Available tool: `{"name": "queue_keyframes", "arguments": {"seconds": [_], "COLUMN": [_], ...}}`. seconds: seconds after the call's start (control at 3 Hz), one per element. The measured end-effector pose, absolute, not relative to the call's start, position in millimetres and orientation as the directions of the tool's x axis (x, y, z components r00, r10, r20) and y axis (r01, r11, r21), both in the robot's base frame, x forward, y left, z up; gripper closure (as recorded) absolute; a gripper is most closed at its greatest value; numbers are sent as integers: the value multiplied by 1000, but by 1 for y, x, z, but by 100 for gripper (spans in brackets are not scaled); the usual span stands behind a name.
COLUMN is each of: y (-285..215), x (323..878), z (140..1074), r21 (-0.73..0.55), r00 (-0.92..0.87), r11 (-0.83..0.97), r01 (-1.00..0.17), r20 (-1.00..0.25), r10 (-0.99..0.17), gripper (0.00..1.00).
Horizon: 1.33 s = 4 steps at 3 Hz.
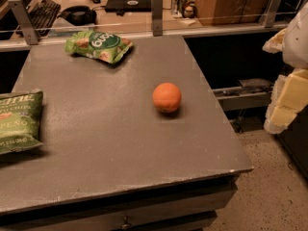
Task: Move orange near green jalapeno chip bag
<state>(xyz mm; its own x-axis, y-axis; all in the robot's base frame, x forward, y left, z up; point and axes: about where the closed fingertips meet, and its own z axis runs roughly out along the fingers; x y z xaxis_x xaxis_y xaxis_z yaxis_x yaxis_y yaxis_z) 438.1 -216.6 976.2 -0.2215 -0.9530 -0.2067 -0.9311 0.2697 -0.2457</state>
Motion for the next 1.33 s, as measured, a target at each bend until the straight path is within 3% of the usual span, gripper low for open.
{"name": "queue_keyframes", "arguments": {"seconds": [0.67, 1.33], "y": [-203, -138], "x": [452, 512], "z": [964, 904], "r21": [-239, -214], "r00": [-203, -108], "r11": [261, 208], "r01": [-935, -955], "r20": [-244, -400], "r10": [-948, -910], "gripper": [0, 0]}}
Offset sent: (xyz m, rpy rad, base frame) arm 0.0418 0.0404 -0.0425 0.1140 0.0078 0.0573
